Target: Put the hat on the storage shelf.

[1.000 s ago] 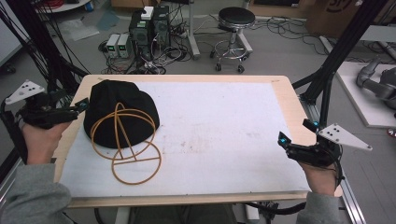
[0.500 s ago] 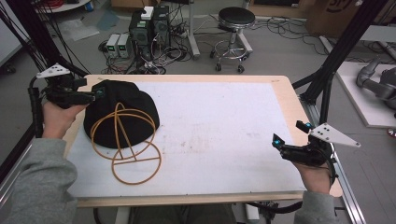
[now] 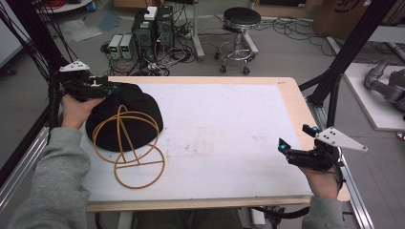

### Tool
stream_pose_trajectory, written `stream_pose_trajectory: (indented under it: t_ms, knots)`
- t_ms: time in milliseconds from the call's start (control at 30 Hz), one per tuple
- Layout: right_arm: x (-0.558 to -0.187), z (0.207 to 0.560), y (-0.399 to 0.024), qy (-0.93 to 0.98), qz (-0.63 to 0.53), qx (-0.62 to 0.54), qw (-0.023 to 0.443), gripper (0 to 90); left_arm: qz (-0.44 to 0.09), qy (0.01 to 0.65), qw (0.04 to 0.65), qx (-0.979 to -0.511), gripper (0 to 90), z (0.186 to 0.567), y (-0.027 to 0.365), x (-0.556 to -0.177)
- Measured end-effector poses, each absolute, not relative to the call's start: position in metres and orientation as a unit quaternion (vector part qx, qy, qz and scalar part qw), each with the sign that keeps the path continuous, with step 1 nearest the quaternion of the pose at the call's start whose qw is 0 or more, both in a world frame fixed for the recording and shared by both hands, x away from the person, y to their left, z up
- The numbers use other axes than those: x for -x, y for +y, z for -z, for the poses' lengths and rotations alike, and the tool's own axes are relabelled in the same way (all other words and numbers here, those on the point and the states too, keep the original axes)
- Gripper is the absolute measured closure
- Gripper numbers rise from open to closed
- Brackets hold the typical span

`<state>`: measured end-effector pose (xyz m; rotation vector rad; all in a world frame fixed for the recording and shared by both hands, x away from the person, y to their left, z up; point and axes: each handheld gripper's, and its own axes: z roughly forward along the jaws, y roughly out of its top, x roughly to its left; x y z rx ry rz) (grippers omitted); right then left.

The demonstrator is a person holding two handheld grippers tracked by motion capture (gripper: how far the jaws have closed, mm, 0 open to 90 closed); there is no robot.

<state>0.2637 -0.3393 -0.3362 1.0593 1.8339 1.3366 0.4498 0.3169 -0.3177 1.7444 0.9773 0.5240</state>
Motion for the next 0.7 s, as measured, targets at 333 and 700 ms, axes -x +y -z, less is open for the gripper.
stream_pose_trajectory:
  t_ms: [333, 700]
  knots:
    - [-0.265, 0.341, -0.339, 0.701, -0.500, -0.406, 0.306, 3.6, -0.219, 0.412, 0.494, -0.734, 67.2, 0.330, 0.319, -0.458]
    - [-0.266, 0.343, -0.339, 0.704, -0.498, -0.406, 0.305, 3.6, -0.233, 0.404, 0.487, -0.738, 86.7, 0.327, 0.317, -0.454]
